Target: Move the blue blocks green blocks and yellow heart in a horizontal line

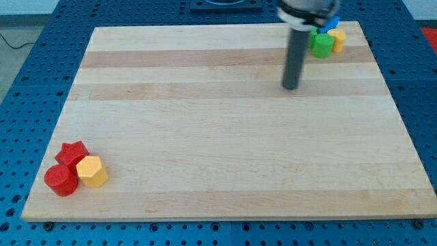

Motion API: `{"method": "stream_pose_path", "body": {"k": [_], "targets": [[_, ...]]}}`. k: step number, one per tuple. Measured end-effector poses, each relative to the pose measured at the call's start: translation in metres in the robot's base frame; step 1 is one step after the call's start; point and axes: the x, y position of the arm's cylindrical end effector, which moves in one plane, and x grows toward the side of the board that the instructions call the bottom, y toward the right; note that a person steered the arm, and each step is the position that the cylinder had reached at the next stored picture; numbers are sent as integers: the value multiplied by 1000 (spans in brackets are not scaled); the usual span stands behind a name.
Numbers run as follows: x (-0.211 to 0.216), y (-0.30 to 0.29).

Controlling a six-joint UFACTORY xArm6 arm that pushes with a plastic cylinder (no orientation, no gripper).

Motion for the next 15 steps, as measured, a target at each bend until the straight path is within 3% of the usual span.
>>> {"method": "stream_pose_path", "body": {"k": [1, 2, 3, 6, 7, 9, 11, 13, 14, 15], "targets": [[28, 109], [9, 179], [-31, 202], [-192, 178], [-200, 170], [-195, 49], [-145, -21], [-198, 5], [-198, 107], [-188, 155]]}}
